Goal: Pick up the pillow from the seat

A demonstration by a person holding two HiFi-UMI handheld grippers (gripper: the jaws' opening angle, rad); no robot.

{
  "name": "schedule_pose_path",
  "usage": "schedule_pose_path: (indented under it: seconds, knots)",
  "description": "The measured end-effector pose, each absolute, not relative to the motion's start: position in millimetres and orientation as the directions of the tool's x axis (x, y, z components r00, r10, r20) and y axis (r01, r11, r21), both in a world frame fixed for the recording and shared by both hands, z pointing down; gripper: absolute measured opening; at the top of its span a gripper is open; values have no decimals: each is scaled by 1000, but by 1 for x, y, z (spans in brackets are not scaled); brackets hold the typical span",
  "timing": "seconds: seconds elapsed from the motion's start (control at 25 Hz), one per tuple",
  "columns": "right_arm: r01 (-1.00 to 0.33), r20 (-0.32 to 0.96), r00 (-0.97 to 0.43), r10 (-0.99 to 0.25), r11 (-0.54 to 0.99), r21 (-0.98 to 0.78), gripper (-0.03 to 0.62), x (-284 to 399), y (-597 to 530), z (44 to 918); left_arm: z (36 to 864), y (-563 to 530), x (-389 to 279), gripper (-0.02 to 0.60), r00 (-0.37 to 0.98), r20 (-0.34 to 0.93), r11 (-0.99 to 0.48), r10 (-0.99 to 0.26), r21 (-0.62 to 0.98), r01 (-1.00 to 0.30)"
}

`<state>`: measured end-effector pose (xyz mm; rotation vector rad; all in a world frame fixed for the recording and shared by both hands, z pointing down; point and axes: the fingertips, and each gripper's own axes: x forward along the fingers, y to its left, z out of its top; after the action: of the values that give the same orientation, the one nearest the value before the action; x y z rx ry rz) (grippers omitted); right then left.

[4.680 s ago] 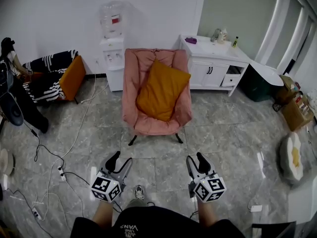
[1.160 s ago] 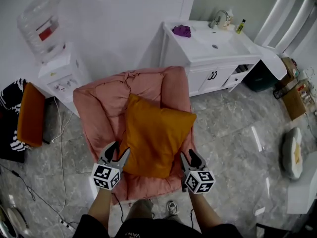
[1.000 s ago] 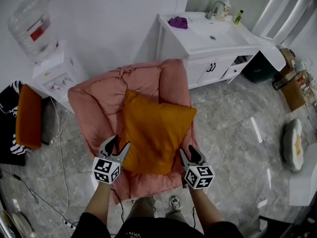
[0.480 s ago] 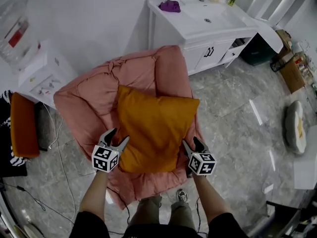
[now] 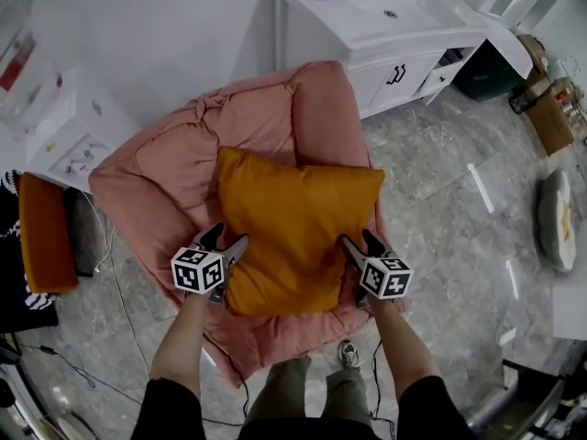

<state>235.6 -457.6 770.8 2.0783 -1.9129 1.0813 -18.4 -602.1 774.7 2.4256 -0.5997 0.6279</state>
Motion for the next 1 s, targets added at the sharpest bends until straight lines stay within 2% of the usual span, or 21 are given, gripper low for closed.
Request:
schedule_pose_path:
  seconds: [0.28, 0.36, 0.48, 0.72, 1.0]
  knots:
    - [-902, 565, -90, -820, -173, -395, 273, 234, -471, 784, 789, -607, -7, 328, 807, 532, -702, -258, 470, -535]
    - [-898, 564, -102, -819, -167, -406, 272, 234, -472, 785, 790, -606, -3, 289, 805, 535, -704, -255, 468, -534]
    - [-893, 554, -130, -822, -145, -425, 211, 228, -473, 782, 789, -603, -2, 233, 794, 546, -705, -267, 451, -547]
    - [-894, 574, -93, -813, -187, -408, 24, 227, -455, 778, 781, -588, -9, 139, 774, 563, -699, -290, 428, -573]
    - [-893, 543, -84, -835, -179, -414, 6, 223, -436, 757, 756, -564, -12, 87, 779, 541, -715, -318, 402, -571]
